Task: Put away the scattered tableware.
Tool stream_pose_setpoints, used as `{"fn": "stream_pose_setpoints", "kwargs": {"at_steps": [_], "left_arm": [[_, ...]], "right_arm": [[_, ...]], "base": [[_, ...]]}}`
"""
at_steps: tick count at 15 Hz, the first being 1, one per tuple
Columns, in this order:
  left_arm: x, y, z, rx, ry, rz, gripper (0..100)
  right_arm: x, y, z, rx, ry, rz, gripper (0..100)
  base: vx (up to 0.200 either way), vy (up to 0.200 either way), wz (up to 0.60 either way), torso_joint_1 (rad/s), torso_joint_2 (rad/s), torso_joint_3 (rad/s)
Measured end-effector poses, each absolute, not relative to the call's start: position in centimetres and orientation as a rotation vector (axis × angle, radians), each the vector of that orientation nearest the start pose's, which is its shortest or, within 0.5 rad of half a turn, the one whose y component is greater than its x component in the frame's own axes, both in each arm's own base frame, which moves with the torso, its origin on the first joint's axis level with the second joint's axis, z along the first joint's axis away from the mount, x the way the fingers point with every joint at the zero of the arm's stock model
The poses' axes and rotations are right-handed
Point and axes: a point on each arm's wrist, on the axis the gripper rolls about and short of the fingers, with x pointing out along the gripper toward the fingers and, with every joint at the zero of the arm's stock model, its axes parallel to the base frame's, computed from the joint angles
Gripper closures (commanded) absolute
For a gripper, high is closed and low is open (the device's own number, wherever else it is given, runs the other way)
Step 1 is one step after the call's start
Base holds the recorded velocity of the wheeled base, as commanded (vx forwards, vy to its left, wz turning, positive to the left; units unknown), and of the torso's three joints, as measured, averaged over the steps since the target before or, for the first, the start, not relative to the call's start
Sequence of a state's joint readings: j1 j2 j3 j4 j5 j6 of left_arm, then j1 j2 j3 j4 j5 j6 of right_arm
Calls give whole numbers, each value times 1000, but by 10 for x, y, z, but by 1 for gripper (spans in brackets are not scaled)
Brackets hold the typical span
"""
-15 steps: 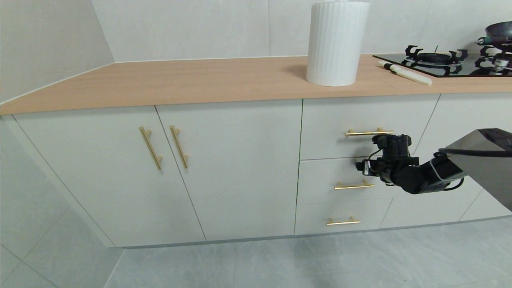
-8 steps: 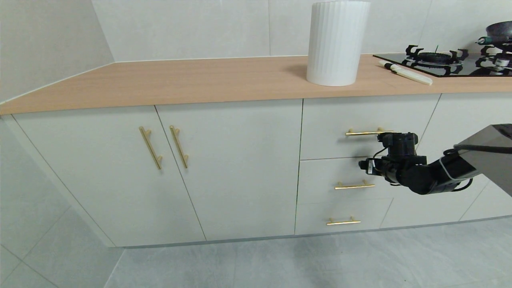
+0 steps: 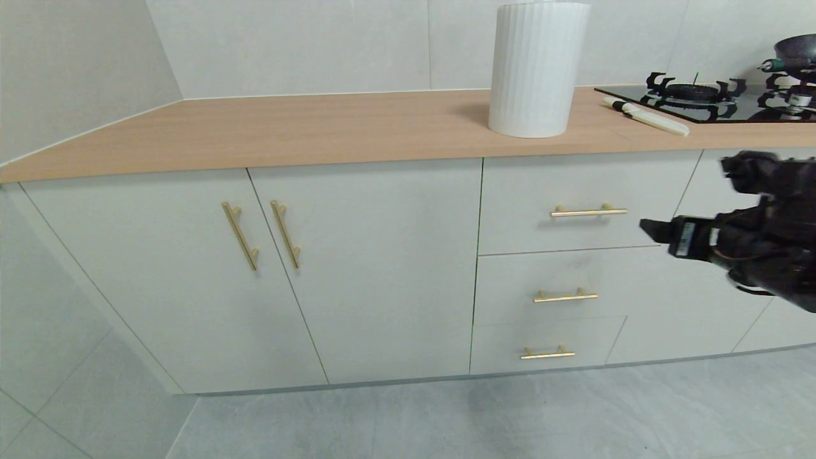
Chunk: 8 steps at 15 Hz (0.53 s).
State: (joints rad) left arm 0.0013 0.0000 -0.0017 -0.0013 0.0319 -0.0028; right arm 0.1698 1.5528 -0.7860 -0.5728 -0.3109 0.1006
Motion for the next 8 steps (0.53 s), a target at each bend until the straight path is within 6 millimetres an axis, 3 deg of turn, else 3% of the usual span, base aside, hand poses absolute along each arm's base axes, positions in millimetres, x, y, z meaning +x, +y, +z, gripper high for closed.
{"fn": "stream_pose_setpoints", "kwargs": {"at_steps": [4, 6, 8], "left_arm": [[-23, 1, 76, -3, -3, 33, 0], [-23, 1, 76, -3, -3, 33, 0], [-23, 1, 76, -2, -3, 33, 0]], "right_arm": [[142, 18, 257, -17, -50, -198, 0], [80, 6, 258, -69, -115, -232, 0], [25, -5, 244, -112, -136, -274, 0]], "base": [[0, 0, 0, 0, 0, 0], [0, 0, 0, 0, 0, 0], [0, 0, 0, 0, 0, 0]]}}
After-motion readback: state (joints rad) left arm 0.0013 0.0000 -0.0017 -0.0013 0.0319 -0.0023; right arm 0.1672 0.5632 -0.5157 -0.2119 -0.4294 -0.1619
